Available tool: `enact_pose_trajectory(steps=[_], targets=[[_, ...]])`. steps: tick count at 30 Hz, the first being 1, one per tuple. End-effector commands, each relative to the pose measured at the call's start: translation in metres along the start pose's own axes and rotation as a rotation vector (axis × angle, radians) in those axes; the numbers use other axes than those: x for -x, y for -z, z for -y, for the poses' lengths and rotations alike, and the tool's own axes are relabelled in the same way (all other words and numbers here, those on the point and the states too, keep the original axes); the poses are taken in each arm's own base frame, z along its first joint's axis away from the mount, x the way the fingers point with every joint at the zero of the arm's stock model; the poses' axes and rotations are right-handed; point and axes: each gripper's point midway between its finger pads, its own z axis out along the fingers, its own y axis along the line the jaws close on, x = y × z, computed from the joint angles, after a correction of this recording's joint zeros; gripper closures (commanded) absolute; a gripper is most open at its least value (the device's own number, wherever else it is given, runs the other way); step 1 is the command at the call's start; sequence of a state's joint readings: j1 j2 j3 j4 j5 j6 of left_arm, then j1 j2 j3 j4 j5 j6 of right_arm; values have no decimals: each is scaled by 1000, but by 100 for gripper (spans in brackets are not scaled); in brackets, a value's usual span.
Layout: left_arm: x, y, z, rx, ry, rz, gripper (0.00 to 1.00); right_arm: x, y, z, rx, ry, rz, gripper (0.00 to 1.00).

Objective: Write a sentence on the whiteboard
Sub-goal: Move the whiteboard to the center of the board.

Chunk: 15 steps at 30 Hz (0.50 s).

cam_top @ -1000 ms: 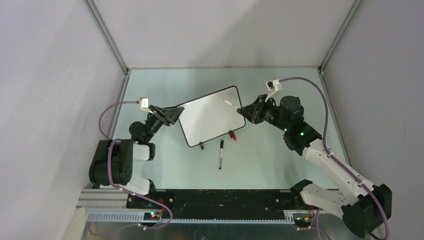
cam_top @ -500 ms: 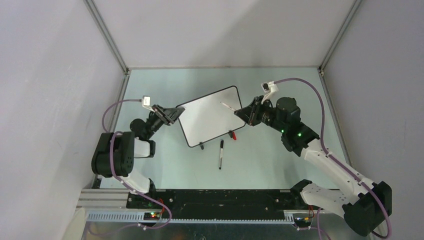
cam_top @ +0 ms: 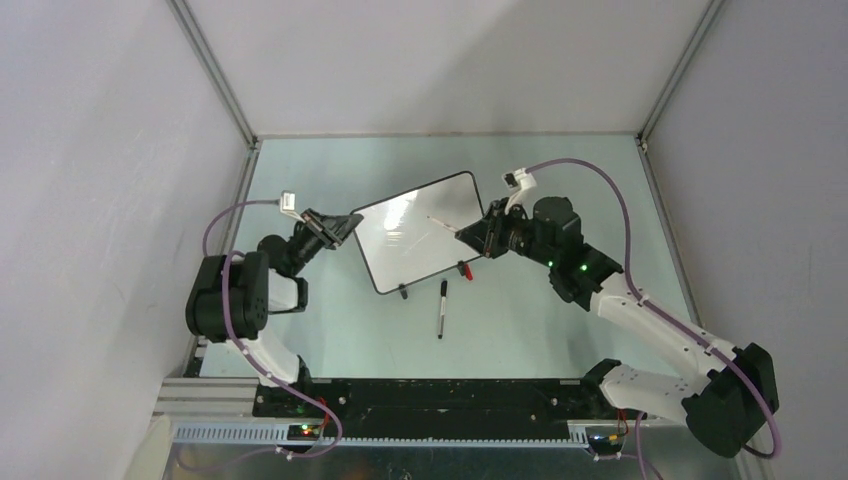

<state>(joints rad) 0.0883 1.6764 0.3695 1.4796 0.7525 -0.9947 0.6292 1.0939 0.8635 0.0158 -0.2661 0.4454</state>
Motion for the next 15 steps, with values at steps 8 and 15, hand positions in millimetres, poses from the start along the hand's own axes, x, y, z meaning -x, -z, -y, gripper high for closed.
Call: enact_pose_trajectory(steps=[8,15], targets=[[10,-3,7,-43,-26,14,76,11,-27,-47,46,109,-28,100],[7,-3,12,-53,-36,8,76,14,-47,-63,35,130,-64,100]])
